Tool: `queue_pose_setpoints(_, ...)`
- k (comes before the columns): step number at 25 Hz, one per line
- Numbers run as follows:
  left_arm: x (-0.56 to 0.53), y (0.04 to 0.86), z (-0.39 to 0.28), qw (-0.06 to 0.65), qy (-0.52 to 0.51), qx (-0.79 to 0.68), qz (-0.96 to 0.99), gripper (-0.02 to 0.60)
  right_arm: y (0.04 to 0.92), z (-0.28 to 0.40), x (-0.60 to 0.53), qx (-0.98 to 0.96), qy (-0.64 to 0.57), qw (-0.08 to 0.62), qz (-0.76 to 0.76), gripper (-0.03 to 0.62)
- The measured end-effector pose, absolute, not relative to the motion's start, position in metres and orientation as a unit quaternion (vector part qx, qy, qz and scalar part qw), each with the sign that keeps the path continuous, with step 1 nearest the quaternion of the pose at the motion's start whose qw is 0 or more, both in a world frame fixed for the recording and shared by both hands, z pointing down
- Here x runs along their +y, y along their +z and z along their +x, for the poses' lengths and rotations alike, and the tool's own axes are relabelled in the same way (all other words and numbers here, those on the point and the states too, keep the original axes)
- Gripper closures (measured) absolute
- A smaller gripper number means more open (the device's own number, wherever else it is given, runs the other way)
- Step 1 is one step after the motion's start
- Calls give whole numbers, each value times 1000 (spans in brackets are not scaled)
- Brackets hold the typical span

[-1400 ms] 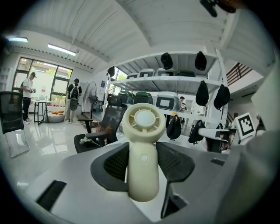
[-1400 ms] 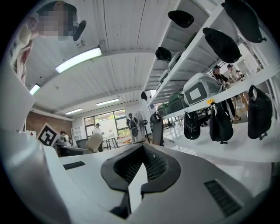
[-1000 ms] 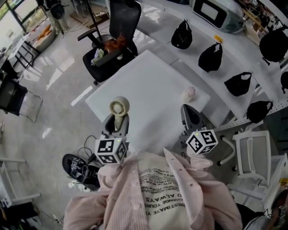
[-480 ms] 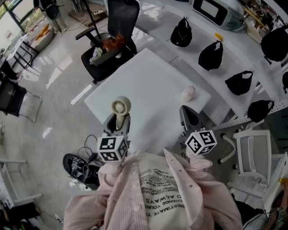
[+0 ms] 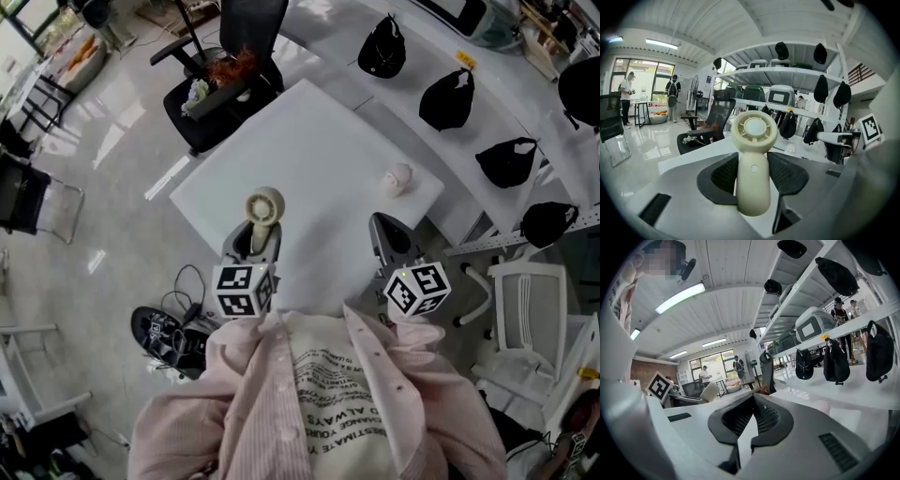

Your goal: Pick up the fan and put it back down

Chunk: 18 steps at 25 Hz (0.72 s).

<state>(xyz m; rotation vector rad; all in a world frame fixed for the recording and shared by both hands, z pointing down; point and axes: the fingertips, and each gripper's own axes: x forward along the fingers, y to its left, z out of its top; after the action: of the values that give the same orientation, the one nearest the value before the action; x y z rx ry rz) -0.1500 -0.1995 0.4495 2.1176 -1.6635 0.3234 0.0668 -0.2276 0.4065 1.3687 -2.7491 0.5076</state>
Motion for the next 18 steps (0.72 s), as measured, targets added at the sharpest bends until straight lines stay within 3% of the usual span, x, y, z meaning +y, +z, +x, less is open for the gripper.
queue_pose_setpoints(18,-215,572,-110,305,227,-526,761,397,477,41,-227,-878,218,88,417,594)
